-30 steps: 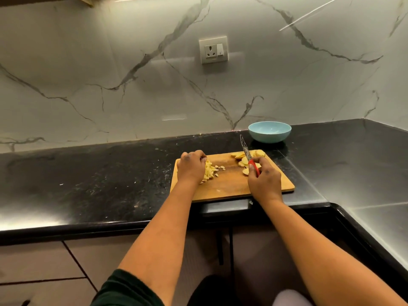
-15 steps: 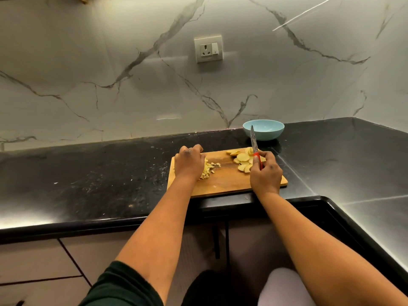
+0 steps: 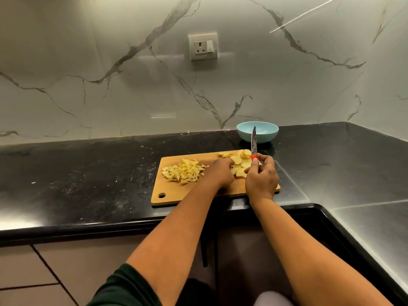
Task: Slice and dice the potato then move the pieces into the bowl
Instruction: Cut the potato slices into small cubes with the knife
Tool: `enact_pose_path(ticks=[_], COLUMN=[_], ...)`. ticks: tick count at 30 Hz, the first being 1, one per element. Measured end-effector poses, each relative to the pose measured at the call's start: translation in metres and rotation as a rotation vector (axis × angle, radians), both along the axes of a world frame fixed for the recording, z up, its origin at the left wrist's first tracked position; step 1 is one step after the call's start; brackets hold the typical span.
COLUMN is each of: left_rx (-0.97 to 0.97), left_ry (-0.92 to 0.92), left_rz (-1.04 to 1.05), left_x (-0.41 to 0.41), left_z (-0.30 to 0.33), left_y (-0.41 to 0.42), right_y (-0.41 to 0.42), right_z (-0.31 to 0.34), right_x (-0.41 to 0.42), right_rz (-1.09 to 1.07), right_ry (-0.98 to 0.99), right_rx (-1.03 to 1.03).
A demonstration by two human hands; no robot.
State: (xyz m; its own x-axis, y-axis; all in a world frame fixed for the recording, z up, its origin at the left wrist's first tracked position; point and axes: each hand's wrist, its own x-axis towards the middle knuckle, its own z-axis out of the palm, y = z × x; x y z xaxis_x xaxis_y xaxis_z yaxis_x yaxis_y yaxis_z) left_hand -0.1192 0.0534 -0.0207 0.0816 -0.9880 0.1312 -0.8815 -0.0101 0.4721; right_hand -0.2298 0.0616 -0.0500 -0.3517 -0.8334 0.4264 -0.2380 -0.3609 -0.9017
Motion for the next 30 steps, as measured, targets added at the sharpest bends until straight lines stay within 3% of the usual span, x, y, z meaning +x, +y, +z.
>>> enact_pose_path(ticks=[13, 18, 24, 30], left_rx=[0.092, 0.010, -0.038, -0.078], left_ry=[0.266, 0.299, 0.524, 0.335], left_rz=[0.024, 0.090, 0.186, 0.170], left_x=[-0.001, 0.008, 0.036, 0.040], left_z=[0.010, 0.010, 0.013, 0.006], left_y=[-0.007, -0.003, 0.005, 0.014], right_y=[-0.001, -0.002, -0.004, -0.002], right_z=[-0.001, -0.003, -0.004, -0.002], right_x=[0.000, 0.001, 0.002, 0.003], right_rz=[0.057, 0.055, 0.066, 0.062], right_ry=[0.044, 0.047, 0.071, 0.130], right_rx=[0.006, -0.002, -0.008, -0.017])
